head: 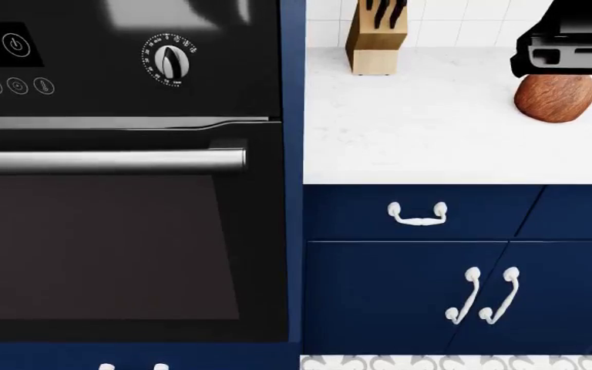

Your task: Open the microwave door

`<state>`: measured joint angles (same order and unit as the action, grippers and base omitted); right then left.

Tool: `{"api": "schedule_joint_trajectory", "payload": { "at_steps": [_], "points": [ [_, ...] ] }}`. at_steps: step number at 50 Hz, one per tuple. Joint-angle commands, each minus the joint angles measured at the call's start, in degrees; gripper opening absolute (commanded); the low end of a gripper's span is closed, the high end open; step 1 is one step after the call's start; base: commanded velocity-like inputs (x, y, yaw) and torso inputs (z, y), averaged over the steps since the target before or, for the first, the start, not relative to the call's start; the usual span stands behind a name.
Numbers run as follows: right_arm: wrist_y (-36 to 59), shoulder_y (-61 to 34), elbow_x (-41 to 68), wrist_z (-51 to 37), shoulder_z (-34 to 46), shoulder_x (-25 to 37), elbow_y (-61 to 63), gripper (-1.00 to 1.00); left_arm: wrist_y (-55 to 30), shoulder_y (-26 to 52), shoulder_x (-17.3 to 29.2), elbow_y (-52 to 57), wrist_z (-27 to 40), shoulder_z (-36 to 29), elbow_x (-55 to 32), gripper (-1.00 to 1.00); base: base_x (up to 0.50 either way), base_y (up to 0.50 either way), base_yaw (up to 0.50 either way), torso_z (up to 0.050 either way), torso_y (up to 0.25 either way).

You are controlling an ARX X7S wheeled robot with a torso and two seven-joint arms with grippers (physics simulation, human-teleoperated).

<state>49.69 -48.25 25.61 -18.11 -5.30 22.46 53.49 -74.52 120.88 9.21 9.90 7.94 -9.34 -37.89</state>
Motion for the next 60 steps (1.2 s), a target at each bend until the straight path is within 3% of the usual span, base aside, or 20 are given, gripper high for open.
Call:
{"api": "schedule_joint_trajectory", "payload": {
  "at_steps": [1, 17, 34, 49, 60],
  "points": [
    [-0.1, 0.2, 0.5, -0.3, -0.5, 0.4, 0.0, 1.0, 6.6, -2.2, -2.0, -7.8, -0.5, -3.0, 3.0, 1.0, 0.0, 0.0, 0.0, 0.0, 0.0],
    [0.1, 0.3, 1.1, -0.9, -0.8, 0.8, 0.3, 1.0, 14.5, -5.1, -3.4, -17.8, 1.3, -3.5, 6.8, 1.0, 0.0, 0.0, 0.0, 0.0, 0.0],
    [0.0, 0.4, 1.7, -1.7, -0.6, 1.5, 0.5, 1.0, 17.8, -8.5, -2.2, -20.9, 3.7, -2.1, 7.7, 1.0, 0.0, 0.0, 0.0, 0.0, 0.0],
    [-0.3, 0.2, 2.2, -2.4, 0.0, 2.0, 0.4, 1.0, 16.6, -13.4, 0.5, -14.1, 7.3, 1.3, 6.2, 1.0, 0.0, 0.0, 0.0, 0.0, 0.0],
    [-0.4, 0.1, 2.6, -2.7, 0.0, 2.3, 0.1, 1.0, 11.4, -16.3, 1.1, -2.7, 11.7, 5.8, 2.0, 1.0, 0.0, 0.0, 0.0, 0.0, 0.0]
  ]
}}
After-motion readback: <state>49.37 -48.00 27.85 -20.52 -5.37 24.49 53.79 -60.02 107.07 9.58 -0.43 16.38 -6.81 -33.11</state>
